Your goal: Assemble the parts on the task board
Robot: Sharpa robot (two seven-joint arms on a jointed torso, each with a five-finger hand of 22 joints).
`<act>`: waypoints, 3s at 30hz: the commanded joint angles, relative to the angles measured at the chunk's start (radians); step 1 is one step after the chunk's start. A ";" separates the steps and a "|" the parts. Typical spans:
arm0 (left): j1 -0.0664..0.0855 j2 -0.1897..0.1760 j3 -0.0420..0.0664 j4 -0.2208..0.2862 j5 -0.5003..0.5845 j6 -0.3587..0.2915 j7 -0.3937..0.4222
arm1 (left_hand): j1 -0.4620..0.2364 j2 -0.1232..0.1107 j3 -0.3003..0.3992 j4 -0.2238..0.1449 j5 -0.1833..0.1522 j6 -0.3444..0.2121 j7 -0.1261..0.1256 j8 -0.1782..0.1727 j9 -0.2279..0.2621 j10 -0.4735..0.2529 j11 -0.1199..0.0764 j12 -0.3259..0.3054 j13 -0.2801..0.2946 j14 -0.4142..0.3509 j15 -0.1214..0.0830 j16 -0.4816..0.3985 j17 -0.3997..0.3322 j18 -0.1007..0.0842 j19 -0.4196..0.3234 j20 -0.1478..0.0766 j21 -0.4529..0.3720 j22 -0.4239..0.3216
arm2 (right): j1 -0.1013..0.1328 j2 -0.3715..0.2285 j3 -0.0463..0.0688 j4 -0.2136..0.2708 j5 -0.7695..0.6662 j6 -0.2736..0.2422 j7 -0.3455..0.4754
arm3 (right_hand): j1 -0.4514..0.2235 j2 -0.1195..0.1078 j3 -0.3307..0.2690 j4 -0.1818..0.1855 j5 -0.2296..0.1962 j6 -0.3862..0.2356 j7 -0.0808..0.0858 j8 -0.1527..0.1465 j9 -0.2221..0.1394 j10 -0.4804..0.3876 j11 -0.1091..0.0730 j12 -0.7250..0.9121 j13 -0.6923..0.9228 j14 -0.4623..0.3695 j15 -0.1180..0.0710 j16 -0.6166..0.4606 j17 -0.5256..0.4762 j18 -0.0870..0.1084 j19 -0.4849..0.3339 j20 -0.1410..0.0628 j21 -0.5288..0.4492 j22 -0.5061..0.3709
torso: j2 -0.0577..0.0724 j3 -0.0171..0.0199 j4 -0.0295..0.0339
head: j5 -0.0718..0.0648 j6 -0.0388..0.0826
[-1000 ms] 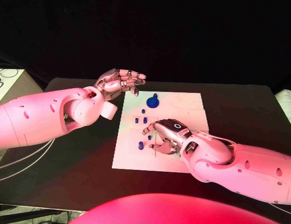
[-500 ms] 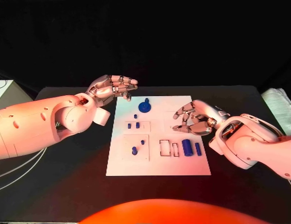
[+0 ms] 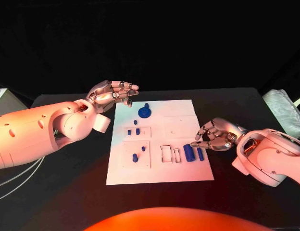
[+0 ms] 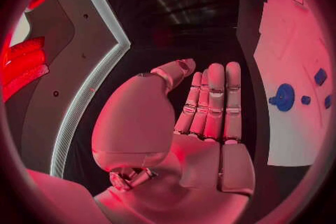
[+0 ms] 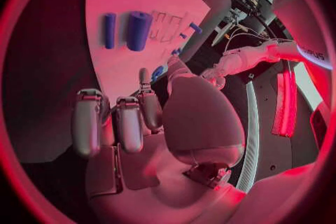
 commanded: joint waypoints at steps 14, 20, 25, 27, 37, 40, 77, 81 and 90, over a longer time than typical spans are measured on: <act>-0.002 -0.004 0.000 0.005 -0.006 0.023 0.005 | 0.000 0.001 -0.005 0.000 0.002 -0.005 0.001 0.001 0.002 -0.006 -0.003 0.002 0.000 -0.006 0.002 -0.004 -0.001 0.007 0.007 0.003 -0.005 -0.002 | -0.058 0.059 -0.001 -0.035 -0.139 0.022 -0.171 | -0.041 0.042 -0.073 0.002 0.014 0.013 -0.014 0.038 0.012 0.023 -0.008 0.018 0.038 0.069 -0.012 0.016 0.087 -0.015 0.086 -0.009 0.038 0.228 | 0.001 -0.0028 0.0007 | -0.008 -0.004; -0.002 -0.005 0.000 0.007 -0.006 0.025 0.005 | 0.000 0.001 -0.005 0.000 0.002 -0.005 0.001 0.001 0.002 -0.006 -0.003 0.002 0.000 -0.006 0.002 -0.004 -0.001 0.007 0.007 0.003 -0.005 -0.002 | -0.072 0.091 -0.001 -0.056 -0.147 0.024 -0.173 | -0.043 0.047 -0.077 0.002 0.015 0.014 -0.015 0.041 0.012 0.026 -0.009 0.020 0.043 0.070 -0.012 0.018 0.090 -0.016 0.087 -0.009 0.042 0.229 | 0.002 -0.0026 0.0018 | -0.008 -0.005; -0.002 -0.007 0.000 0.008 -0.006 0.026 0.004 | 0.000 0.001 -0.005 0.000 0.002 -0.005 0.001 0.001 0.002 -0.006 -0.003 0.002 0.000 -0.006 0.002 -0.004 -0.001 0.007 0.007 0.003 -0.005 -0.002 | -0.080 0.114 -0.001 -0.072 -0.154 0.029 -0.176 | -0.042 0.050 -0.079 0.001 0.017 0.015 -0.015 0.042 0.013 0.028 -0.009 0.023 0.047 0.071 -0.012 0.019 0.094 -0.017 0.087 -0.010 0.046 0.230 | 0.002 -0.0034 0.0037 | -0.009 -0.008; -0.002 -0.008 0.000 0.008 -0.006 0.026 0.004 | 0.000 0.001 -0.005 0.000 0.002 -0.005 0.001 0.001 0.002 -0.006 -0.003 0.002 0.000 -0.006 0.002 -0.004 -0.001 0.007 0.007 0.003 -0.005 -0.002 | -0.083 0.121 -0.001 -0.078 -0.157 0.032 -0.178 | -0.042 0.051 -0.079 0.001 0.017 0.015 -0.016 0.043 0.013 0.029 -0.009 0.024 0.048 0.071 -0.013 0.020 0.096 -0.017 0.088 -0.010 0.049 0.231 | 0.002 -0.0036 0.0033 | -0.010 -0.009; -0.002 -0.012 0.000 0.012 -0.006 0.026 0.002 | 0.000 0.001 -0.005 0.000 0.002 -0.005 0.001 0.001 0.002 -0.006 -0.003 0.002 0.000 -0.006 0.002 -0.004 -0.001 0.007 0.007 0.003 -0.005 -0.002 | -0.097 0.156 -0.002 -0.116 -0.187 0.080 -0.206 | 0.036 0.055 -0.087 -0.006 0.033 0.014 -0.018 0.055 0.015 0.034 -0.012 0.025 0.062 0.072 -0.015 0.023 0.105 -0.019 0.089 -0.012 0.060 0.233 | 0.001 -0.0037 0.0014 | -0.004 -0.017; -0.002 -0.012 0.000 0.013 -0.006 0.028 0.001 | 0.000 0.001 -0.005 0.000 0.002 -0.005 0.001 0.001 0.002 -0.006 -0.003 0.002 0.000 -0.006 0.002 -0.004 -0.001 0.007 0.007 0.003 -0.005 -0.002 | -0.099 0.163 -0.002 -0.122 -0.189 0.081 -0.210 | 0.089 0.058 -0.060 -0.008 0.039 0.014 -0.019 0.057 0.013 0.036 -0.013 0.024 0.067 0.072 -0.016 0.023 0.107 -0.020 0.089 -0.013 0.065 0.234 | 0.000 -0.0039 0.0020 | -0.005 -0.016; -0.001 -0.009 0.000 0.015 -0.006 0.024 -0.005 | -0.002 0.002 -0.007 0.001 0.003 -0.005 0.000 0.002 0.002 -0.007 -0.003 0.004 0.000 -0.006 0.002 -0.005 -0.001 0.007 0.008 0.003 -0.006 -0.003 | -0.031 0.194 -0.001 -0.075 0.249 0.032 -0.054 | 0.001 0.054 0.005 0.001 0.130 0.068 -0.035 0.061 -0.010 0.067 -0.027 0.032 0.104 0.081 -0.027 0.039 0.154 -0.030 0.097 -0.022 0.125 0.248 | 0.002 -0.0052 0.0000 | -0.004 -0.006; -0.001 -0.007 0.000 0.016 -0.006 0.025 -0.005 | -0.002 0.002 -0.007 0.001 0.003 -0.005 0.000 0.002 0.002 -0.007 -0.003 0.004 0.000 -0.006 0.002 -0.005 -0.001 0.007 0.008 0.003 -0.006 -0.003 | -0.041 0.220 -0.002 -0.089 0.191 0.073 -0.094 | -0.060 0.064 0.001 0.000 0.108 0.067 -0.034 0.062 -0.011 0.064 -0.026 0.023 0.100 0.079 -0.026 0.035 0.145 -0.025 0.092 -0.021 0.100 0.241 | 0.001 -0.0042 0.0022 | -0.007 -0.007; -0.001 -0.007 0.000 0.017 -0.006 0.026 -0.007 | -0.002 0.002 -0.007 0.001 0.003 -0.005 0.000 0.002 0.002 -0.007 -0.003 0.004 0.000 -0.006 0.002 -0.005 -0.001 0.007 0.008 0.003 -0.006 -0.003 | -0.047 0.245 -0.002 -0.098 0.104 0.088 -0.145 | -0.080 0.073 0.005 0.000 0.087 0.072 -0.037 0.068 -0.009 0.069 -0.029 0.027 0.106 0.078 -0.027 0.033 0.142 -0.025 0.092 -0.021 0.099 0.241 | 0.003 -0.0043 0.0026 | -0.004 -0.010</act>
